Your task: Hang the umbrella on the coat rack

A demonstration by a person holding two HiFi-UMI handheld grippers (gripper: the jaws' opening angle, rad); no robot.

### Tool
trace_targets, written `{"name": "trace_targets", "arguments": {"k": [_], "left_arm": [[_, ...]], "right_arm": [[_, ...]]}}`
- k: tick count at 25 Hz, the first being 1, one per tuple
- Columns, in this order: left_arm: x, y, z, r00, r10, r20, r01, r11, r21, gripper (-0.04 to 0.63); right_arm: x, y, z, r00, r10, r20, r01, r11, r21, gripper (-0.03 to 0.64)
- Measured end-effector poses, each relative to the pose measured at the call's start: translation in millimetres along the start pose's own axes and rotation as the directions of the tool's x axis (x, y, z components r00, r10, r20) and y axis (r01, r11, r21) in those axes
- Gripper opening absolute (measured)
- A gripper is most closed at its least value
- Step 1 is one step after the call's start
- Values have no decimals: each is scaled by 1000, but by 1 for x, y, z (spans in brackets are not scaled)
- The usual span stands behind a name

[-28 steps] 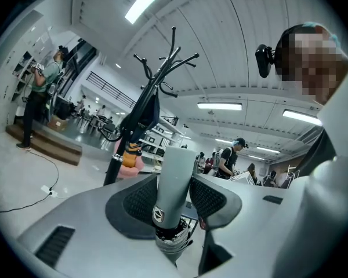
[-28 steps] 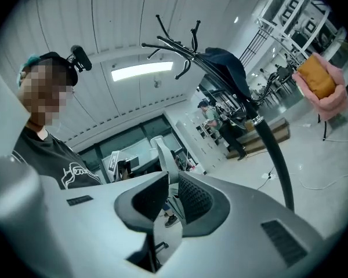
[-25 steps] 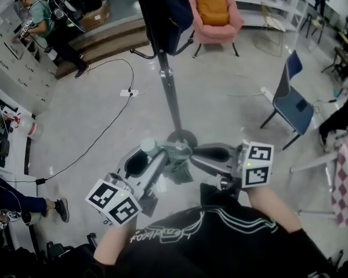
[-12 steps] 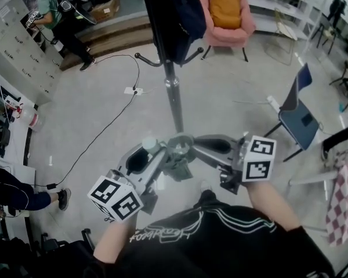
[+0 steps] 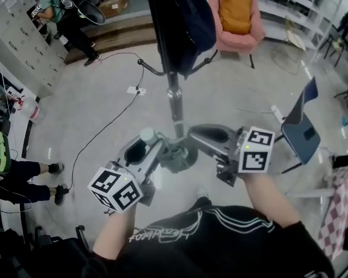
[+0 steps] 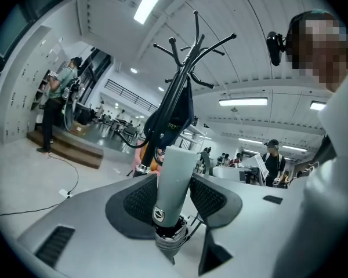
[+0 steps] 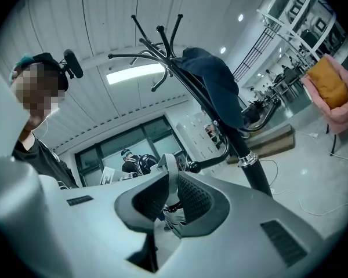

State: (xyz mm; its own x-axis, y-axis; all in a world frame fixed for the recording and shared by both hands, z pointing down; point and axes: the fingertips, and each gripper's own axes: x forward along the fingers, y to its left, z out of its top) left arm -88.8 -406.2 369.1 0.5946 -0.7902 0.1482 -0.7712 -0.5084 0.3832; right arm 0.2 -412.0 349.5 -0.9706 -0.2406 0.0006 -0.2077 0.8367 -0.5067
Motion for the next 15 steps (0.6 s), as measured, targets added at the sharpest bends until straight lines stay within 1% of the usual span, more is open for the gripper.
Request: {"name": "trace_targets", "arguments": {"k": [7,12,15], "left_arm": [[20,24,-2,999,40,-3,-40,999,-18,170],[36,44,-9,998,53,-27,-55,997,-54,172],[44,54,-15,997,64,-40,-66,996,-59,172]], "right_arm": [[15,-31,10,1000,4,-27,-4,1000,2,60],[26,-56,16,999,-5,-37,6,1000,19,60],[30,-68,15,999,-7,-43,9,999,34,60]]}}
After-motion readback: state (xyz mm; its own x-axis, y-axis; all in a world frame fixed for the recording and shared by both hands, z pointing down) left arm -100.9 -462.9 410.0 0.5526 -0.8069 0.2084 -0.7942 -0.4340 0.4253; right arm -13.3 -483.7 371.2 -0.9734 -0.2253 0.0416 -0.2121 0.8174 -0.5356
